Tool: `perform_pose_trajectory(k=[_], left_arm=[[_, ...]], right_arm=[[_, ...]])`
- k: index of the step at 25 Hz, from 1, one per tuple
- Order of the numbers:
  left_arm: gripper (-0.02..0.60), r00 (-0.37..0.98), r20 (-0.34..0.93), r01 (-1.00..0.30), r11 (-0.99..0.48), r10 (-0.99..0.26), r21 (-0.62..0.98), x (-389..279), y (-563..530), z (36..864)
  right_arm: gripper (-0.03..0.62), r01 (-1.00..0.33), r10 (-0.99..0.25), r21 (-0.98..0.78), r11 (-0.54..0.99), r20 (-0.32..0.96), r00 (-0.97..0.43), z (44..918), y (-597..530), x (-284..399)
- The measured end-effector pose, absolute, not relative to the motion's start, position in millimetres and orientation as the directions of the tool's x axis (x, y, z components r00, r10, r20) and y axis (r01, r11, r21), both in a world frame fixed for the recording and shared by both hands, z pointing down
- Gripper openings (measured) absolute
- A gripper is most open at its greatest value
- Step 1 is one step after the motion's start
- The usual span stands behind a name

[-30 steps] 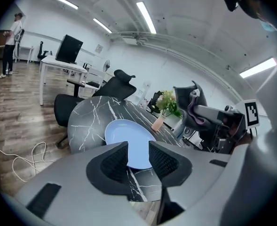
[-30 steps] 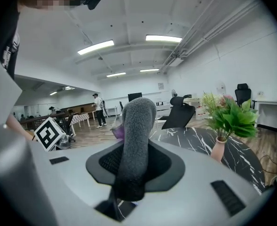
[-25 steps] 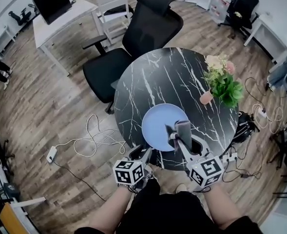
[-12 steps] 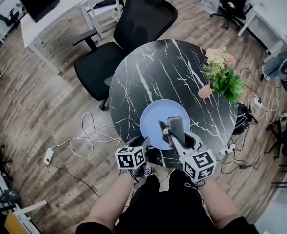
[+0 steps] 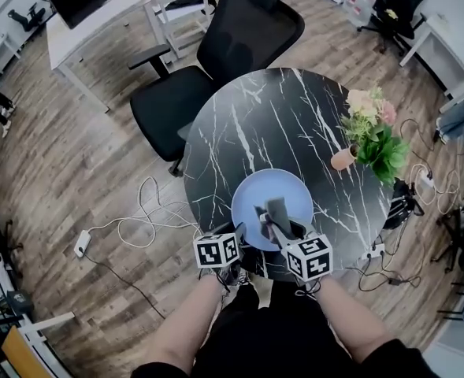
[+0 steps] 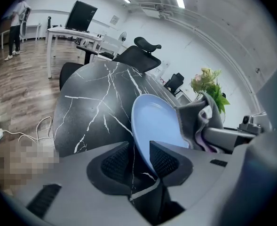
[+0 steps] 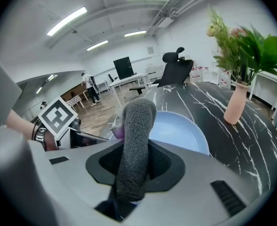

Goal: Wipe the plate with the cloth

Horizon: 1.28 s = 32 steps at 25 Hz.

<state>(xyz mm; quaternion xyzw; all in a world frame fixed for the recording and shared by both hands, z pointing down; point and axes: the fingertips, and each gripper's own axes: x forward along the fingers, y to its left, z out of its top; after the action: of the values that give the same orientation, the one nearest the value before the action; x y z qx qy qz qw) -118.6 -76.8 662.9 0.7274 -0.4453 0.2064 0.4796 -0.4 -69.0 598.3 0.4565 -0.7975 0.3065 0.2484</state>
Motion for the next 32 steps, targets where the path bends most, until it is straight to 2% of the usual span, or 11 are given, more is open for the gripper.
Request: perform_pose_trajectory(k=[5, 10, 17, 27, 32], left_arm=[[0.144, 0.501, 0.733, -0.850, -0.106, -0.459, 0.515, -118, -81, 668], [0.085, 0.465, 0.738, -0.861, -0.059, -0.489, 0.505, -115, -83, 670], [0.041, 0.377, 0.751, -0.883, 0.035, -0.543, 0.468, -119, -90, 670], [0.035, 0.348, 0.751, -0.885, 0.068, -0.561, 0.460, -119, -91, 668], [0.034, 0.344, 0.754, -0.885, 0.075, -0.559, 0.459, -119, -92, 668]], right_arm=[[0.112, -0.866, -0.478, -0.251, 0.433, 0.750, -0.457, 633, -69, -13], [0.112, -0.835, -0.386, -0.259, 0.485, 0.794, -0.470, 653, -58, -28], [0.112, -0.758, -0.276, -0.225, 0.612, 0.837, -0.471, 668, -38, -37], [0.112, -0.677, -0.198, -0.152, 0.720, 0.890, -0.411, 667, -23, -12], [0.112, -0.611, -0.199, -0.059, 0.789, 0.917, -0.346, 668, -24, 16]])
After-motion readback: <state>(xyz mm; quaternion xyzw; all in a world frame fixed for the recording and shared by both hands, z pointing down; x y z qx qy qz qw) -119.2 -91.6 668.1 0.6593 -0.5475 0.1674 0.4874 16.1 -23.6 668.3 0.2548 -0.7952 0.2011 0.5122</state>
